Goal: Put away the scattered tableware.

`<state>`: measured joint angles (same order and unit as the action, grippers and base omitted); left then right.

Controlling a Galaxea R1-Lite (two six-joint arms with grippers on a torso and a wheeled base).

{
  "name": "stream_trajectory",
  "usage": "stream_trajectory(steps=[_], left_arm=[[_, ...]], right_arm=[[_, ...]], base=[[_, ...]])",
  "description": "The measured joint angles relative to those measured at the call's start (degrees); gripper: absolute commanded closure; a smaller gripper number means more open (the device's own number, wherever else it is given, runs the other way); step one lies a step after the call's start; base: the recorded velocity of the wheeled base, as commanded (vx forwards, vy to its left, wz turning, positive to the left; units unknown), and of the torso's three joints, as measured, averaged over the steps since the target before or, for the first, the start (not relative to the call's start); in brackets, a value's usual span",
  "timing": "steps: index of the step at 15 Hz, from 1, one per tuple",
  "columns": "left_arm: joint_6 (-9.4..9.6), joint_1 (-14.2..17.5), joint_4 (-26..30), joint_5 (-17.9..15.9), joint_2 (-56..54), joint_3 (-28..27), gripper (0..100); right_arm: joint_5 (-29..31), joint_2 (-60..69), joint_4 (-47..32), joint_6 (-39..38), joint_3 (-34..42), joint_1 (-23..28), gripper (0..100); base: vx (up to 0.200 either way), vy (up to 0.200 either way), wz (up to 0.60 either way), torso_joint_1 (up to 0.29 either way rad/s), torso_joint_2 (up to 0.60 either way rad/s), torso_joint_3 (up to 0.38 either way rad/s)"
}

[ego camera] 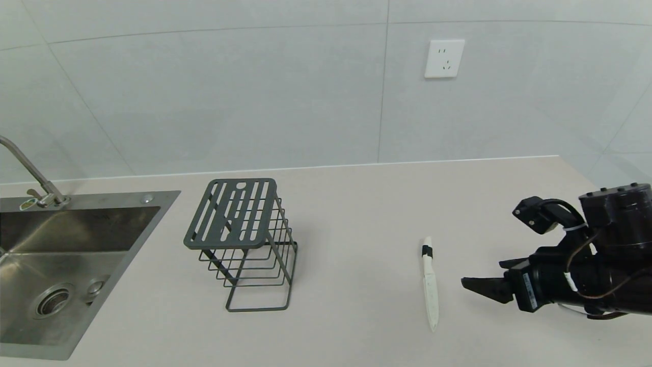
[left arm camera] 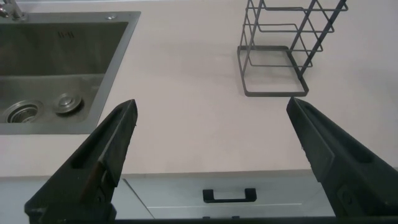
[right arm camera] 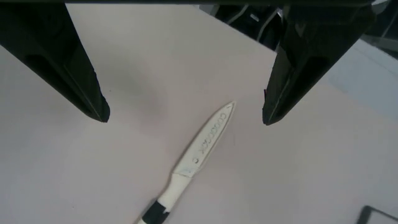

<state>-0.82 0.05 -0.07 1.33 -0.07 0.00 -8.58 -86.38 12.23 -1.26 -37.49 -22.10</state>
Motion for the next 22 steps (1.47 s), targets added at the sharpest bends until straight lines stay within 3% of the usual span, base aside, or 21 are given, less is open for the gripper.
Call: stream_trajectory(steps=[4,11,16,22], left_arm=[[0.22,0.0,0.0,0.0,0.0,0.0,0],[-0.09,0.0,0.0,0.2,0.0,0.0,0],[-0.05,0.0,-0.1,1.0,0.0,0.0,0],[-0.05,0.0,-0.1,1.0,0.0,0.0,0]], right_arm=[[6.1,-6.0,0.1,-2.1,-4.0,-2.4,0],[19.7,-17.6,-0.1,-10.6,-12.4,-12.9,0],[24.9,-23.8,0.0,-12.7,-16.0,-13.2,0],[26.5,-30.2,0.1,-12.9,-21.9,-11.7,0]], base=[[0.000,0.000,0.00,0.000,0.00,0.000],[0.000,0.000,0.00,0.000,0.00,0.000],[0.000,0.000,0.00,0.000,0.00,0.000],[0.000,0.000,0.00,0.000,0.00,0.000]])
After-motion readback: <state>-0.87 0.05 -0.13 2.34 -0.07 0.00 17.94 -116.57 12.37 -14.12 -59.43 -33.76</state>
